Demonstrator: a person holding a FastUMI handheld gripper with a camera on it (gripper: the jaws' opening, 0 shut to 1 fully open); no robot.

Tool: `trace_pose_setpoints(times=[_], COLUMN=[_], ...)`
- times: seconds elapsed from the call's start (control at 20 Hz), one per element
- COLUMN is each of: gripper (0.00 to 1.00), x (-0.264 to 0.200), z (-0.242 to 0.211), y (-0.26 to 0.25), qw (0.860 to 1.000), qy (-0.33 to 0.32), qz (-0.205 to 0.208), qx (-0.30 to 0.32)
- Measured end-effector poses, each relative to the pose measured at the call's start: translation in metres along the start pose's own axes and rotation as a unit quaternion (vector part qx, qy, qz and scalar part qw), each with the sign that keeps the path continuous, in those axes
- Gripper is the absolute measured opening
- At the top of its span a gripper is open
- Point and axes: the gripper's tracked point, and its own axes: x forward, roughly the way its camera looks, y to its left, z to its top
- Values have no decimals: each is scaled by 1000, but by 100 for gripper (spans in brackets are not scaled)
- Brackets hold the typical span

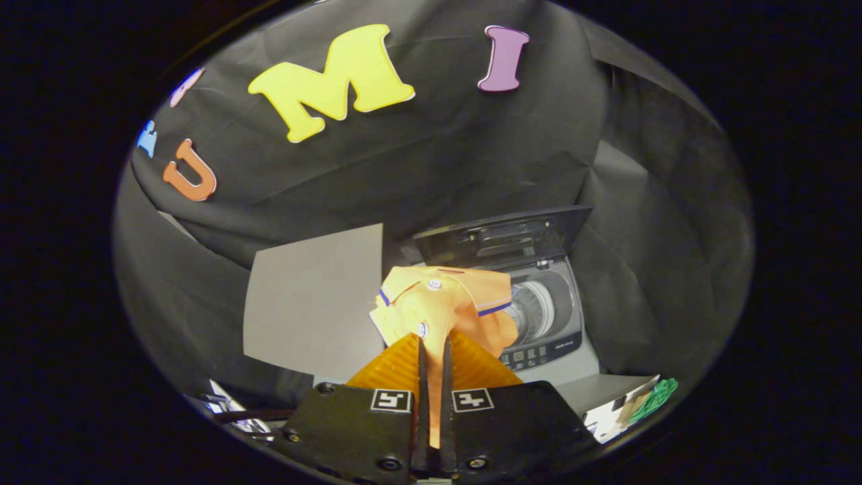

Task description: Put the clothes into the washing machine and then close the washing machine lid.

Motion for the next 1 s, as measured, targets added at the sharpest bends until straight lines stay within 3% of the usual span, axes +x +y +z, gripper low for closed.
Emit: trace_pose_setpoints(times=[0.45,1.0], gripper=[9,9], x=[26,83], z=[23,17], y=[-40,-76], qw=[1000,999], qy=[9,39], qz=[14,19], qx=[-12,-5])
